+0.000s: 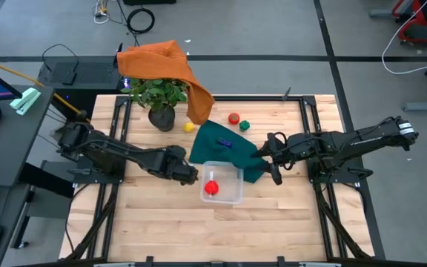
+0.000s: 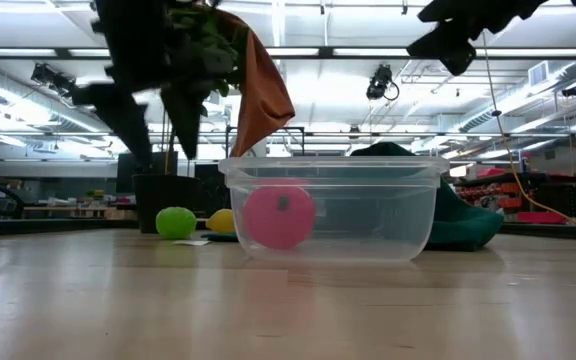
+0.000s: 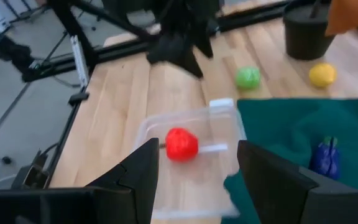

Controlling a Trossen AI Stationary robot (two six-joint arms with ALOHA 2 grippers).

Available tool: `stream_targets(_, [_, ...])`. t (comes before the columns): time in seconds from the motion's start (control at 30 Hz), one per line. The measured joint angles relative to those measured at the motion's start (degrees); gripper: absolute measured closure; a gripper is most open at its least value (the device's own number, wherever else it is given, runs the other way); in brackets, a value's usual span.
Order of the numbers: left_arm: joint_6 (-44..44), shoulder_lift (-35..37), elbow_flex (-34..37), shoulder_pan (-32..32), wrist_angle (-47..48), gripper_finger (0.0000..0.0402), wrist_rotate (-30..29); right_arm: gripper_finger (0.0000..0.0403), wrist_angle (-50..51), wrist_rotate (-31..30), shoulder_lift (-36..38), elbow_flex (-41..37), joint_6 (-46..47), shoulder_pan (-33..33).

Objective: Pick and placing Produce into tupperware
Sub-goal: Put the cabbage into the transparent basket

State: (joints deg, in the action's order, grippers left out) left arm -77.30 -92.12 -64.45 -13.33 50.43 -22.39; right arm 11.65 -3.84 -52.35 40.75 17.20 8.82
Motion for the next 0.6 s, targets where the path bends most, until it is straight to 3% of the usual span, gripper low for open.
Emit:
stream_targets(0.27, [1.5,0.0,5.26,5.55,-2.5,0.0088,-2.27,0.0221,-2.89,-2.09,-1.76,0.02,1.07,-0.02])
stream_targets(0.6, [9.07,0.0,5.54,13.8,-3.37,0.0088,2.78,0.0221,-3.44,-1.63,-1.75,0.02,2.11,-0.02])
